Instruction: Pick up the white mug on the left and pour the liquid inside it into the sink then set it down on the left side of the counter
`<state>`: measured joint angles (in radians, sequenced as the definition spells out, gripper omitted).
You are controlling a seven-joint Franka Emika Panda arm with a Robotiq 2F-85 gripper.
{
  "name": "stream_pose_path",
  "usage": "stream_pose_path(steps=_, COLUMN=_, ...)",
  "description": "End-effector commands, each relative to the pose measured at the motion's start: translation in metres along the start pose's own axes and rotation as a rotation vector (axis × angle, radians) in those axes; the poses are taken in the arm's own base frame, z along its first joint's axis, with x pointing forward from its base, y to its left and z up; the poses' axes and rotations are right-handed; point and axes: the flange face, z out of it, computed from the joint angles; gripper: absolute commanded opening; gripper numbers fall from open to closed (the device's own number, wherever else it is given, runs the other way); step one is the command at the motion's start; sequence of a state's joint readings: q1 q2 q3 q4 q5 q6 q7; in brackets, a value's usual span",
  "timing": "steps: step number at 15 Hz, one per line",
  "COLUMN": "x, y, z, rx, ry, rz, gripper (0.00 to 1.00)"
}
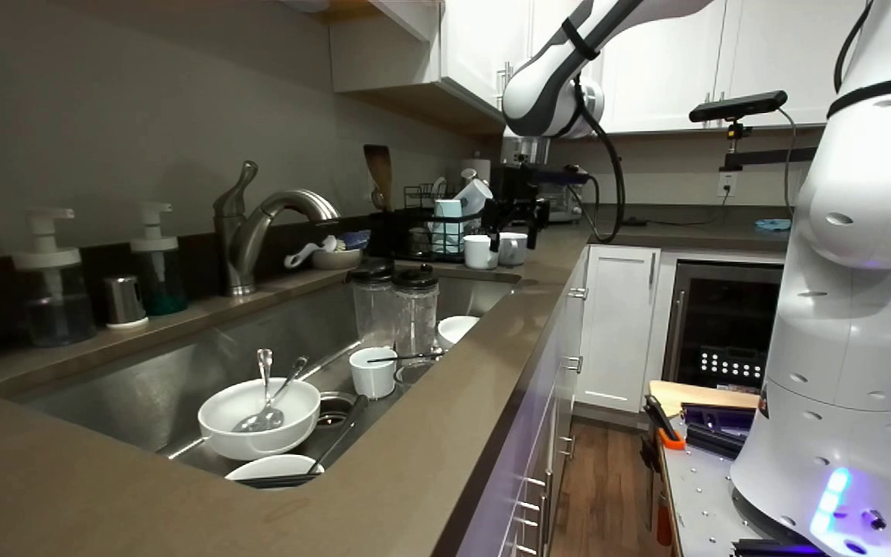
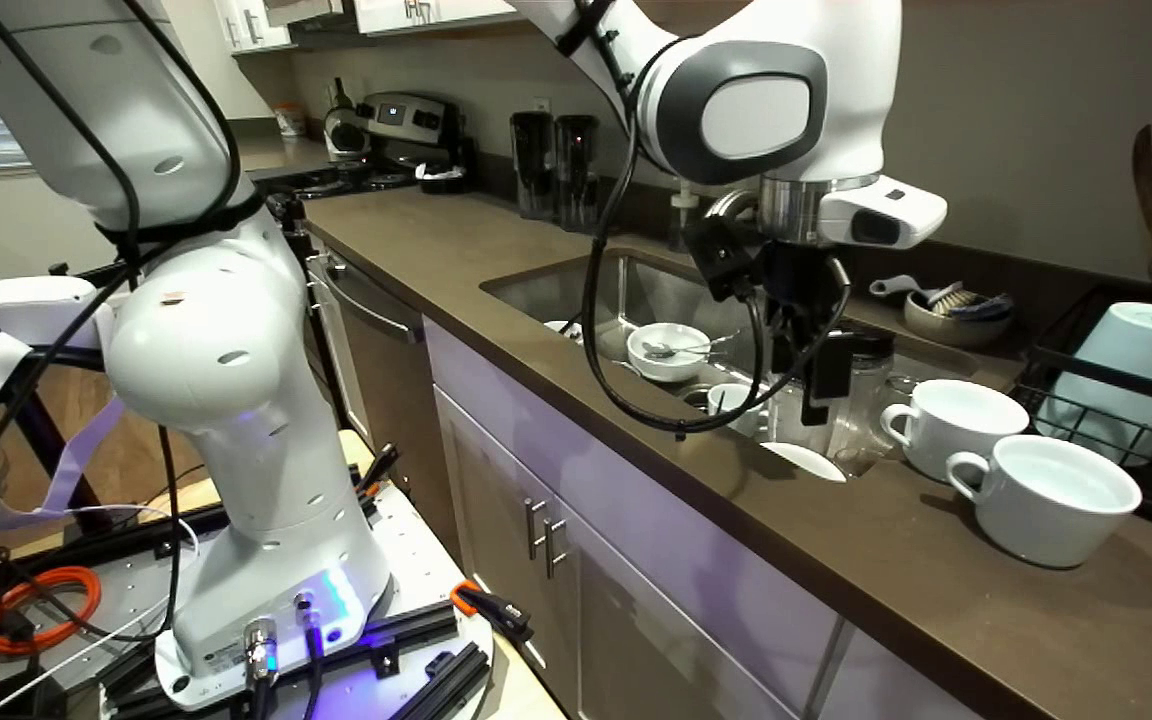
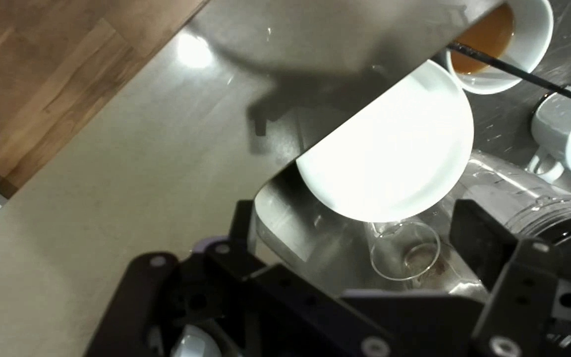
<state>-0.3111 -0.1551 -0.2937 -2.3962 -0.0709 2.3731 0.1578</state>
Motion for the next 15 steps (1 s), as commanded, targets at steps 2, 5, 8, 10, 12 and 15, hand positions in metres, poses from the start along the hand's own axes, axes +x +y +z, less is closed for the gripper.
stream_pose_path(steps=2, x=0.019, y=0.001, z=-0.007, rx=0.005, ry=0.038, rz=-0.012, gripper=1.0)
stream_pose_path(steps=5, x=0.014, y=0.0, z=-0.011, rx=0.008, ry=0.026, rz=0.004, gripper=1.0)
stream_pose_path(steps=8, x=0.017, y=-0.001, z=-0.012, rx=0.018, ry=0.029, rz=0.005, gripper=1.0)
stream_pose_path(steps=10, x=0.02, y=-0.003, z=-0.007, rx=0.012, ry=0.021, rz=0.0, gripper=1.0)
stream_pose_path(steps=12, x=0.029, y=0.0, z=0.0, rx=-0.005, ry=0.02, rz=-0.01, gripper=1.0)
stream_pose_path(steps=15, x=0.041, y=0.003, z=0.009, rx=-0.018, ry=0.02, rz=-0.008, gripper=1.0)
